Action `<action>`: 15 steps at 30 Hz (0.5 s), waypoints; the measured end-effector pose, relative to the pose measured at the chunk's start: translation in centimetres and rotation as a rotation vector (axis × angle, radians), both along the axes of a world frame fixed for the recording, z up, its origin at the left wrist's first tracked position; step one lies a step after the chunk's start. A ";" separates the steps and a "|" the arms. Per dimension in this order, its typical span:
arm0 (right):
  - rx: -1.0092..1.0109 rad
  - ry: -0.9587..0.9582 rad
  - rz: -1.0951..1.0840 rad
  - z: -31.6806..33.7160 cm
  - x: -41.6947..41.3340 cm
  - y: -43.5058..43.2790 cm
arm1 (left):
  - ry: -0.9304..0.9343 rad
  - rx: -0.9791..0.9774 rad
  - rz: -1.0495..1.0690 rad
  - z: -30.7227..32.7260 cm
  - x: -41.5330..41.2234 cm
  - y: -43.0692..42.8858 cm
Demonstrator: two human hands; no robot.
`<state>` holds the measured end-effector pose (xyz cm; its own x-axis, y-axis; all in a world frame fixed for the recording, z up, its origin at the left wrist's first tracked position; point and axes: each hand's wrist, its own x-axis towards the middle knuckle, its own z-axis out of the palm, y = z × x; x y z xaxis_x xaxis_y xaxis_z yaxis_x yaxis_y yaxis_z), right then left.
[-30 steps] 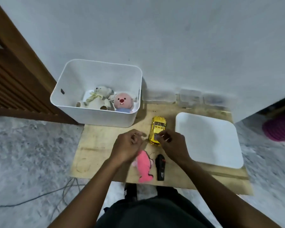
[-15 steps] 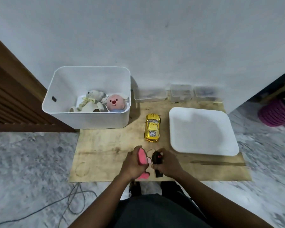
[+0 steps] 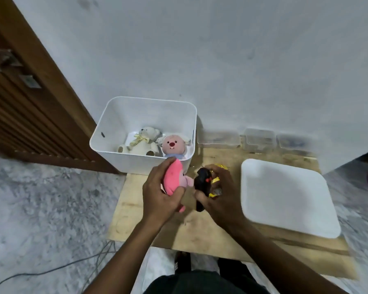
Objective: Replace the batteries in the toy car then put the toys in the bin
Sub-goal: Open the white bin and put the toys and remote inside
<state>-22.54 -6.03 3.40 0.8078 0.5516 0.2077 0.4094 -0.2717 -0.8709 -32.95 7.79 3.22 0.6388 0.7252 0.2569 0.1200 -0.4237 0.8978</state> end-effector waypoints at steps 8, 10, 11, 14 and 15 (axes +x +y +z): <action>0.118 0.081 0.102 7.8 5.1 12.1 | -0.012 -0.044 0.124 7.3 5.6 10.7; 0.065 0.110 0.131 7.8 6.6 15.0 | 0.082 -0.117 0.095 7.2 6.7 13.6; 0.033 0.111 0.140 7.5 7.3 16.3 | 0.138 -0.125 0.078 7.0 7.3 14.9; -0.101 0.141 0.159 5.6 9.3 19.9 | 0.306 -0.139 0.037 5.8 8.5 18.1; -0.152 0.158 0.158 4.6 9.9 21.0 | 0.373 -0.154 0.024 5.1 8.9 19.0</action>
